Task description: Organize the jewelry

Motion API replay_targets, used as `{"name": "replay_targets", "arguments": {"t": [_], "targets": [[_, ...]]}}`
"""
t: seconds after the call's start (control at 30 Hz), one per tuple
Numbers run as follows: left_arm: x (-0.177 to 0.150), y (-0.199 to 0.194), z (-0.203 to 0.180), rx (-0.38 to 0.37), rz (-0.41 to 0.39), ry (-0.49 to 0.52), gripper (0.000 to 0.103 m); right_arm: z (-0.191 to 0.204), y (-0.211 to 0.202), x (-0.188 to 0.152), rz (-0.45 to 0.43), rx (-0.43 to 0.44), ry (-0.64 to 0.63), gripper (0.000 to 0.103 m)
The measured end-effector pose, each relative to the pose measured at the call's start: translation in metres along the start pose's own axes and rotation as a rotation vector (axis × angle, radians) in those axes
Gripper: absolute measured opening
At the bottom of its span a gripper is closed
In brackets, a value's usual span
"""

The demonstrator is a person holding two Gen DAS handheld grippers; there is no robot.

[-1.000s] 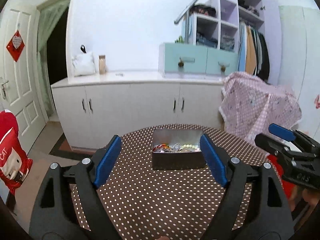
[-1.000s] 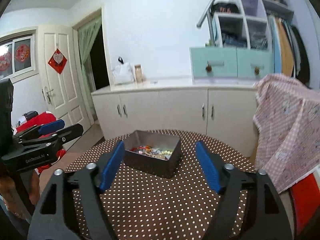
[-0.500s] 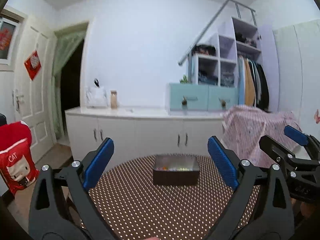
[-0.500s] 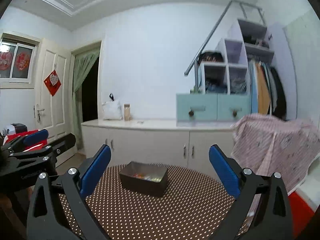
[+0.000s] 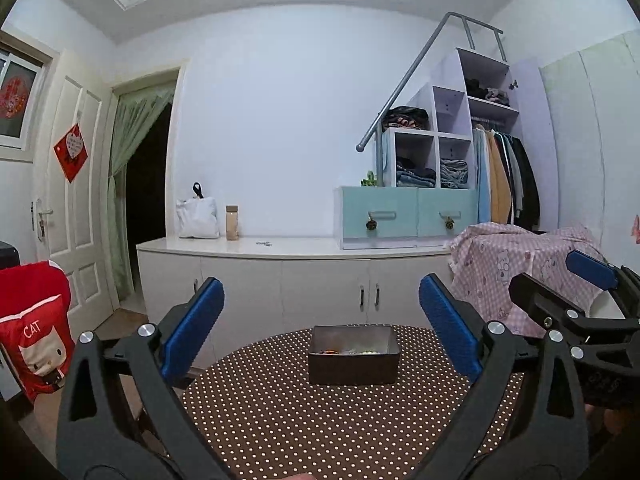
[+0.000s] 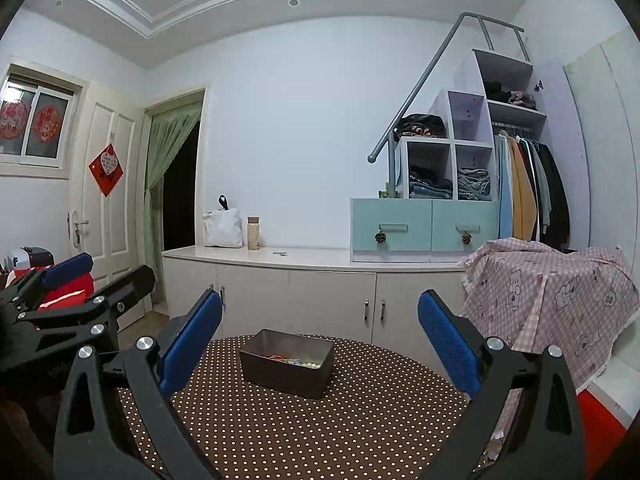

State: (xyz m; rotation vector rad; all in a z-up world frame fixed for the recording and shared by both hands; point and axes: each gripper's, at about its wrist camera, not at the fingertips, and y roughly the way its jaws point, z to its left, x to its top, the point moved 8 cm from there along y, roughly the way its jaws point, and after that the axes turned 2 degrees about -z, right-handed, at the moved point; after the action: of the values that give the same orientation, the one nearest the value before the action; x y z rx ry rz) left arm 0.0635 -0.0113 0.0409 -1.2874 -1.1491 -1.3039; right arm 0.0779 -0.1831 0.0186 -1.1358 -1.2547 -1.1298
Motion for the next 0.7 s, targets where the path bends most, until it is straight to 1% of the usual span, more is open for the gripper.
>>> {"name": "replay_targets", "arguments": {"t": [0.2, 0.7], "targets": [[-0.0012, 0.0, -0.0013, 0.022, -0.011, 0.014, 0.096, -0.0009, 0.0031, -0.0028, 0.01, 0.005, 0.005, 0.095], [-0.0043, 0.0015, -0.0001, 0.033, 0.003, 0.018, 0.096, -0.0001, 0.0054, -0.0079, 0.037, 0.01, 0.015, 0.095]]}}
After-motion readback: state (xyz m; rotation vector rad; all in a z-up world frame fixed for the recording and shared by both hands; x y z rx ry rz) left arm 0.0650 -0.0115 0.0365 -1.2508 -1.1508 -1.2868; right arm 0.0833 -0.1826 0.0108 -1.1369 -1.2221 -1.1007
